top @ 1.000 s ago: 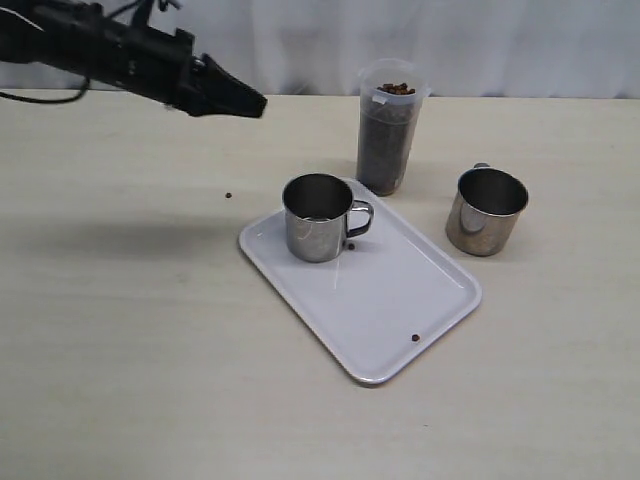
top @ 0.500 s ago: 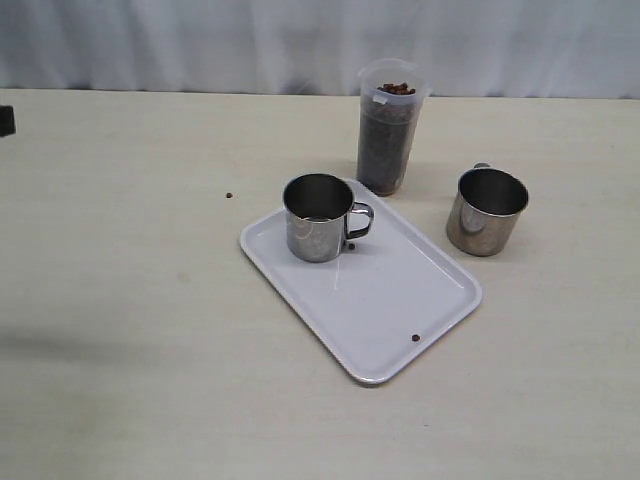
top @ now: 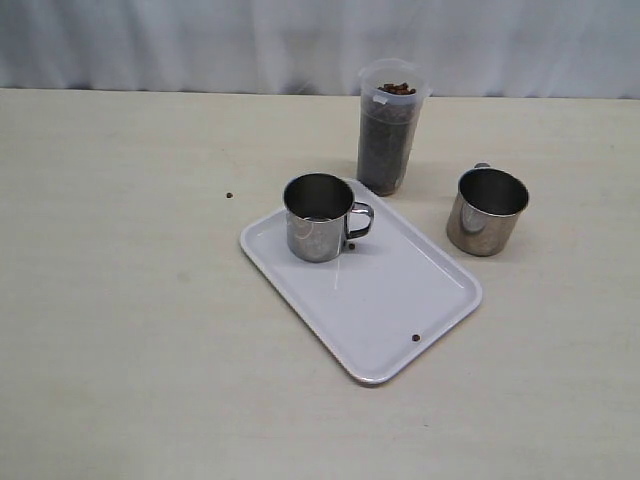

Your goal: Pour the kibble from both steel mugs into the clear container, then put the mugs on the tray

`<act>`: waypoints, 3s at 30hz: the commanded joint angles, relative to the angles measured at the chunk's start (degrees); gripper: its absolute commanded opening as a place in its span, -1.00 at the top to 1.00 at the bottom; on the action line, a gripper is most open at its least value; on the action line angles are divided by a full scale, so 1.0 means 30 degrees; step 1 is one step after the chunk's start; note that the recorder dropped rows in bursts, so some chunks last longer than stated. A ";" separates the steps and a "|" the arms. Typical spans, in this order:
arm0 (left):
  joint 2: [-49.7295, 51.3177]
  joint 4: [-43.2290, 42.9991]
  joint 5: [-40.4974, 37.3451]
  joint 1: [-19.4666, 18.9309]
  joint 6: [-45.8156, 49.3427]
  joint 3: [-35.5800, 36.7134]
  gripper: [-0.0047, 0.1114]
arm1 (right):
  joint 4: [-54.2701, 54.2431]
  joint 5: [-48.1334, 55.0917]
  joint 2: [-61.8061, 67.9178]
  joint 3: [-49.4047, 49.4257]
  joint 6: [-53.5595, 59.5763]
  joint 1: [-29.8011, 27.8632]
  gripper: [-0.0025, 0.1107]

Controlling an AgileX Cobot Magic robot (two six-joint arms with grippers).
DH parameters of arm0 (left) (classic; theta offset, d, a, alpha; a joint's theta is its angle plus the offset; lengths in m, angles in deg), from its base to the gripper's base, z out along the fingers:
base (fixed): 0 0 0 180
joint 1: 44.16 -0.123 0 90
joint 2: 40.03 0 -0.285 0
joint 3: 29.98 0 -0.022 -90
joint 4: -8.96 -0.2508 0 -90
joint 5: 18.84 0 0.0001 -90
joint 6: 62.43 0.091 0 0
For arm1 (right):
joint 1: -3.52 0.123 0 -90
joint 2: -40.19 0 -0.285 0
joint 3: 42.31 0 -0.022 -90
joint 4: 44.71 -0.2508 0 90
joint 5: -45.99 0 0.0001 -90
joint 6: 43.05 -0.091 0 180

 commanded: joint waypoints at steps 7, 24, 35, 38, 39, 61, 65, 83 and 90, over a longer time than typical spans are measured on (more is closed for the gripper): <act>-0.4289 0.0187 0.1338 0.0125 -0.1675 0.1693 0.92 | -0.0097 -0.0023 -0.0049 0.0044 0.0182 0.0047 0.87; -0.4289 -1.7396 0.2393 0.0125 -1.9043 0.1693 0.92 | -0.0097 -0.0023 -0.0049 0.0044 0.0182 0.0047 0.87; -0.4289 -3.1102 0.2665 0.0125 -3.2496 0.1693 0.92 | -0.0097 -0.0023 -0.0049 0.0044 0.0182 0.0047 0.87; -0.4289 -3.1596 0.2629 0.0125 -3.2577 0.1693 0.92 | -0.0097 -0.0023 -0.0049 0.0044 0.0182 0.0047 0.87; -0.4289 -3.1725 0.2629 0.0125 -3.2698 0.1693 0.92 | -0.0097 -0.0023 -0.0049 0.0044 0.0182 0.0047 0.87; -0.4289 -3.3422 0.1684 0.0178 -3.4150 0.1693 0.92 | -0.0097 -0.0023 -0.0049 0.0044 0.0182 0.0047 0.87; -0.4289 -3.3816 0.1684 0.1447 -3.4150 0.1693 0.92 | -0.0322 -0.0023 -0.0049 0.0044 0.0182 0.0047 0.87; -0.4289 -3.3760 0.1594 0.1148 -3.4077 0.1693 0.92 | -0.0554 -0.0023 -0.0049 0.0044 0.0182 0.0047 0.87; -0.4289 -3.3490 0.1594 0.1148 -3.4157 0.1693 0.92 | -0.0554 -0.0023 -0.0049 0.0044 0.0182 0.0047 0.87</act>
